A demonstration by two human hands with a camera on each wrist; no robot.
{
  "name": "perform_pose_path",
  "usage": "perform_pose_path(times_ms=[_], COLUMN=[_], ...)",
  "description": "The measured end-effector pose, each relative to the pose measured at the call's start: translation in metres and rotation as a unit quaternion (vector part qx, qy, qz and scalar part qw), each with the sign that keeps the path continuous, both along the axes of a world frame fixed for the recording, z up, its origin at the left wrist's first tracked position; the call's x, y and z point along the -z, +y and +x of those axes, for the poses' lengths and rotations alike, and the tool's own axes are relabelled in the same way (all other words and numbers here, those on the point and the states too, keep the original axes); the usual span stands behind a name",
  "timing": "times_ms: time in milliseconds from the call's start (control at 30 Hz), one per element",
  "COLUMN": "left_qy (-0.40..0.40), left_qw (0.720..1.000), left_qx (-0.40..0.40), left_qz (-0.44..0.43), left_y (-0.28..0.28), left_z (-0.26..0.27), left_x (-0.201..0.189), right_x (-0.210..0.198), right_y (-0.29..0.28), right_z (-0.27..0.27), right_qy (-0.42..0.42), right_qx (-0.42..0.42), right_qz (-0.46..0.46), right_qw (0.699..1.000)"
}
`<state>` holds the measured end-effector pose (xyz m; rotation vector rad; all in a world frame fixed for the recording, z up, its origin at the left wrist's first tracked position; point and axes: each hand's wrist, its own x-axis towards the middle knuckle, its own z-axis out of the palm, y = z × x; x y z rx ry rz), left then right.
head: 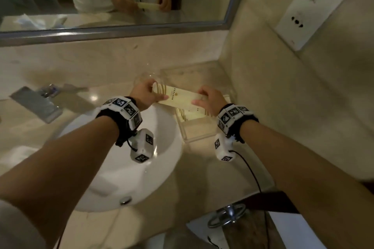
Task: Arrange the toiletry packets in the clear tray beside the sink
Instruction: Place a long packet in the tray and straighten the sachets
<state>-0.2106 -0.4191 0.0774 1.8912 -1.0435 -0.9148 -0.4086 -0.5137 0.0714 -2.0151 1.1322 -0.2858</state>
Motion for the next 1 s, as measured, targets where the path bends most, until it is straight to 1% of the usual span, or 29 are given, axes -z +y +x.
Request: perform_pose_path(times_ms=[100, 233, 400, 467, 533, 633, 700, 800, 867, 933, 1000], left_qy=[0.006, 0.029, 0.072, 0.082, 0.089, 0.114, 0.149, 0.229, 0.269, 0.293, 0.291], left_qw=[1.000, 0.999, 0.997, 0.997, 0.996, 0.991, 0.983, 0.960, 0.944, 0.931, 0.927], left_qx=[0.018, 0.014, 0.016, 0.002, -0.030, -0.063, -0.093, -0.145, -0.171, -0.196, -0.212], left_qz=[0.007, 0.008, 0.011, 0.005, -0.007, -0.031, -0.055, -0.074, -0.084, -0.097, -0.104], left_y=[-0.012, -0.025, -0.034, -0.036, -0.037, -0.034, -0.031, -0.028, -0.026, -0.026, -0.025], left_z=[-0.017, -0.029, -0.034, -0.032, -0.029, -0.021, -0.014, -0.007, -0.007, -0.010, -0.012], left_x=[0.004, 0.015, 0.023, 0.024, 0.027, 0.025, 0.021, 0.011, 0.003, -0.006, -0.012], right_x=[0.006, 0.014, 0.022, 0.022, 0.019, 0.014, 0.014, 0.010, 0.008, 0.004, -0.001], right_y=[-0.014, -0.025, -0.035, -0.038, -0.042, -0.047, -0.051, -0.052, -0.051, -0.049, -0.046], right_z=[-0.017, -0.031, -0.039, -0.038, -0.036, -0.037, -0.039, -0.042, -0.041, -0.039, -0.037], right_qy=[0.004, -0.004, -0.034, -0.086, -0.132, -0.153, -0.148, -0.142, -0.145, -0.151, -0.154], right_qx=[0.016, 0.039, 0.066, 0.088, 0.124, 0.174, 0.184, 0.192, 0.203, 0.212, 0.199], right_qz=[0.042, 0.096, 0.127, 0.185, 0.222, 0.243, 0.245, 0.230, 0.215, 0.216, 0.241], right_qw=[0.999, 0.995, 0.989, 0.975, 0.958, 0.942, 0.940, 0.943, 0.944, 0.941, 0.937])
